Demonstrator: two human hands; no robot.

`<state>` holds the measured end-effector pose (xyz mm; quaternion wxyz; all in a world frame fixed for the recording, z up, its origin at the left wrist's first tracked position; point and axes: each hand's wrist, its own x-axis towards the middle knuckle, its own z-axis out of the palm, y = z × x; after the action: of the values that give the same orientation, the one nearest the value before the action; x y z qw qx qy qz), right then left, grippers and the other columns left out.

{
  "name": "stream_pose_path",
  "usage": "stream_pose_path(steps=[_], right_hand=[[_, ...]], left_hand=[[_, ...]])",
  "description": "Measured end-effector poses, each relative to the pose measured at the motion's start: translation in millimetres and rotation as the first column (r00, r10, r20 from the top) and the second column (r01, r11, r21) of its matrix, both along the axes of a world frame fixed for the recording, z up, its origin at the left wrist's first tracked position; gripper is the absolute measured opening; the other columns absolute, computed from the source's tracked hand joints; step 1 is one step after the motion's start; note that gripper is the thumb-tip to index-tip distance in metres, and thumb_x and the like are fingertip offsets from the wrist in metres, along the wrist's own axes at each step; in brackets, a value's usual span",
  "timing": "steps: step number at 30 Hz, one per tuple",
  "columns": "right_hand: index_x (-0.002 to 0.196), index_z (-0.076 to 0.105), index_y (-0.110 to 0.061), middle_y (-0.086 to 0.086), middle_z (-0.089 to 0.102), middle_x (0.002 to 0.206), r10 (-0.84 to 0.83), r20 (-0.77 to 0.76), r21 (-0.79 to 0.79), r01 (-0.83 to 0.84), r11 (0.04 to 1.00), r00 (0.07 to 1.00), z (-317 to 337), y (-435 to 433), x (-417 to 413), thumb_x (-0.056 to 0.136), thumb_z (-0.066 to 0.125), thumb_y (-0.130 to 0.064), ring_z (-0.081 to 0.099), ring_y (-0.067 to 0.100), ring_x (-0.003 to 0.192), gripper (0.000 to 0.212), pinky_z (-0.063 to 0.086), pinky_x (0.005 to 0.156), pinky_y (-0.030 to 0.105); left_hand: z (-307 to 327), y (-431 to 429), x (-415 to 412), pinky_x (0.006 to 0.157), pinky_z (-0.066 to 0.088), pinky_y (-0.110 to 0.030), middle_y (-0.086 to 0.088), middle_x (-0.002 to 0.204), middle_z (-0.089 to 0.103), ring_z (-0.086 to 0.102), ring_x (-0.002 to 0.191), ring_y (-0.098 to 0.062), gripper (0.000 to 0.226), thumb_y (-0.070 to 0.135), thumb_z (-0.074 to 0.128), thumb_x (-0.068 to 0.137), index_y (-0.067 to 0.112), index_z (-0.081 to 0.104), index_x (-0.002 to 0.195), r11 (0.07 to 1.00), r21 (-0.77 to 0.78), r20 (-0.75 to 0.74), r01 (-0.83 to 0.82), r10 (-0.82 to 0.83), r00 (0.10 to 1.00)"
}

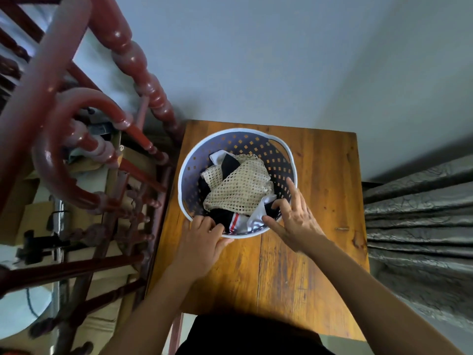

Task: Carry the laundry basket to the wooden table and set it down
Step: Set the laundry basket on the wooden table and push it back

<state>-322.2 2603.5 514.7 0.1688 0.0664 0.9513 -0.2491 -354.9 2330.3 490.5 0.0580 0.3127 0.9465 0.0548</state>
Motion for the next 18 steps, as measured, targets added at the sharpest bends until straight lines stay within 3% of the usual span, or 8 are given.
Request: stream_pose_path(steps=[3,8,13,18], right_hand=[[0.127,0.058,-0.017,0.018,-0.005,0.181,0.011,0.026,0.019,-0.012,1.000,1.000,5,-10,-37,0.086,0.016,-0.088,0.008,0.039,0.168,0.093,0.025,0.132,0.055],[0.132,0.058,-0.015,0.015,-0.006,0.182,0.029,0.040,0.047,-0.031,0.998,0.999,7,-23,-98,0.101,0.043,-0.069,0.005,0.037,0.169,0.064,0.023,0.132,0.054],[0.139,0.055,-0.016,0.015,-0.001,0.182,0.035,0.045,0.075,-0.038,0.996,0.998,2,-33,-145,0.101,0.042,-0.070,0.006,0.038,0.169,0.068,0.022,0.132,0.056],[0.145,0.050,-0.013,0.019,0.018,0.177,0.031,0.055,0.106,-0.037,0.994,0.998,0,-44,-172,0.101,0.040,-0.072,0.014,0.042,0.166,0.074,0.024,0.131,0.057]], left_hand=[[4,-7,-40,0.073,0.044,-0.045,-0.006,0.086,0.062,0.058,0.090,-0.034,0.039,0.052,0.051,0.093,0.016,0.065,0.095,0.999,-0.050,0.009,-0.009,0.010,1.000],[5,-15,-97,0.074,0.044,-0.046,-0.008,0.087,0.063,0.057,0.090,-0.033,0.044,0.053,0.045,0.095,0.014,0.064,0.094,0.994,-0.106,0.019,-0.019,0.021,1.000],[3,-25,-143,0.080,0.044,-0.049,-0.012,0.087,0.063,0.057,0.091,-0.036,0.049,0.054,0.041,0.096,0.010,0.063,0.092,0.994,-0.105,0.007,-0.031,0.032,0.999],[0,-37,-181,0.082,0.043,-0.048,-0.010,0.089,0.063,0.056,0.095,-0.035,0.067,0.067,0.029,0.096,0.010,0.063,0.093,0.995,-0.102,0.033,0.008,-0.005,0.999]])
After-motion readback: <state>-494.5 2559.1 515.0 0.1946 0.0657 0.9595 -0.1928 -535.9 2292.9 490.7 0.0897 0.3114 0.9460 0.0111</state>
